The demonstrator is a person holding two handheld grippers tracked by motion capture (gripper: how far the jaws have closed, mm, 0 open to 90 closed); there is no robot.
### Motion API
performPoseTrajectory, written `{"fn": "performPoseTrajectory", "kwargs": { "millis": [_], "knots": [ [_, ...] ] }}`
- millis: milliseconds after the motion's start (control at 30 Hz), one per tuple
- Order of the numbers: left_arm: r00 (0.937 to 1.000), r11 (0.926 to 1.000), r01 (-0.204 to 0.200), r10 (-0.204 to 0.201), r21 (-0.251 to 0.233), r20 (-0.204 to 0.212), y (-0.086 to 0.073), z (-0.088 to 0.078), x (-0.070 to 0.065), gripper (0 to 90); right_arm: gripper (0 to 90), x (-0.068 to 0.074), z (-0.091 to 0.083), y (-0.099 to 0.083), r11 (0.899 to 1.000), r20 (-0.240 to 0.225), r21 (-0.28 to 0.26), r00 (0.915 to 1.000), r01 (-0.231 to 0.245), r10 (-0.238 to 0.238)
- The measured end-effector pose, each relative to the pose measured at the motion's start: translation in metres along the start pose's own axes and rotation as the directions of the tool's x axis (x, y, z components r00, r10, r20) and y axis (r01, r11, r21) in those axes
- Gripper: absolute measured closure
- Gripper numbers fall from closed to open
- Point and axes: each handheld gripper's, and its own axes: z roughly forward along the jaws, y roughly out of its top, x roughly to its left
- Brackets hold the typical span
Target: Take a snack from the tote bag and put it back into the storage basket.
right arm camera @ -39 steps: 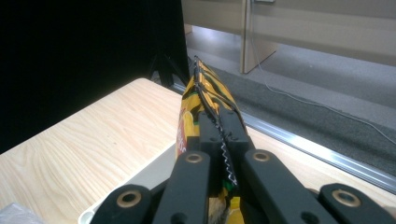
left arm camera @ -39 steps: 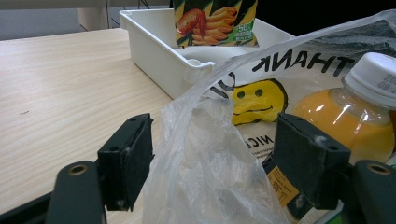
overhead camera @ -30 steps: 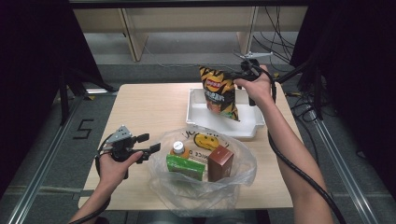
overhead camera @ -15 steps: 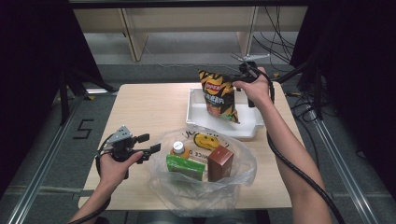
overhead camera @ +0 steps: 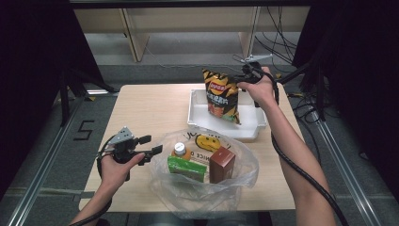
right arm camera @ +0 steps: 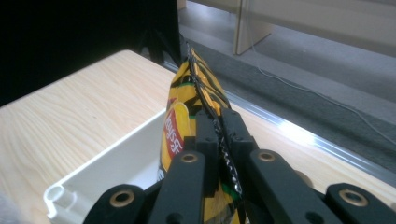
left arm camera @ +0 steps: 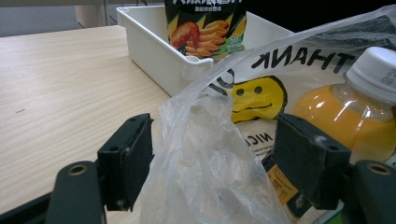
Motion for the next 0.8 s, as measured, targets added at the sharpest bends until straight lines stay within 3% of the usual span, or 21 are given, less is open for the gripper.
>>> {"fn": "performPoseTrajectory", "kwargs": {
  "millis": [133,167,200,267,367,467,600,800],
  "knots": [
    [1.0000,1.0000,0.000,0.000,-0.001,0.003,0.000,0.000,0.000,28.0,86.5,-0.002,0.001,-0.001,1.000,0.015,0.015,0.9997,0.022,-0.022],
    [1.0000,1.0000,0.000,0.000,0.000,0.006,0.000,0.001,0.000,28.0,86.1,-0.002,0.000,-0.001,0.999,0.015,0.040,0.9997,0.020,-0.021],
    [1.0000,1.0000,-0.001,0.001,0.000,0.005,-0.001,0.001,0.000,28.0,85.6,-0.003,0.002,-0.003,0.999,0.025,0.023,0.9990,0.036,-0.037],
    [1.0000,1.0000,-0.003,0.003,0.001,0.006,-0.001,0.001,0.000,28.0,84.9,-0.003,0.001,-0.003,0.998,0.038,0.047,0.9984,0.040,-0.041],
    [1.0000,1.0000,0.008,-0.008,0.003,0.001,-0.001,0.001,0.000,27.9,82.5,-0.004,0.000,-0.004,0.997,0.050,0.053,0.9968,0.059,-0.062],
    [1.0000,1.0000,-0.005,0.005,0.004,0.003,-0.001,0.001,0.000,27.9,78.3,-0.005,-0.001,-0.003,0.996,0.066,0.052,0.9950,0.071,-0.075],
    [1.0000,1.0000,-0.006,0.006,0.002,0.003,0.000,0.001,-0.001,27.8,68.9,-0.005,-0.005,-0.002,0.999,0.093,0.010,0.9947,0.043,-0.044],
    [0.9999,1.0000,-0.009,0.009,0.001,0.010,0.000,0.001,-0.001,27.8,53.9,-0.004,-0.012,-0.004,1.000,0.104,0.000,0.9946,-0.008,0.008]
  ]
}}
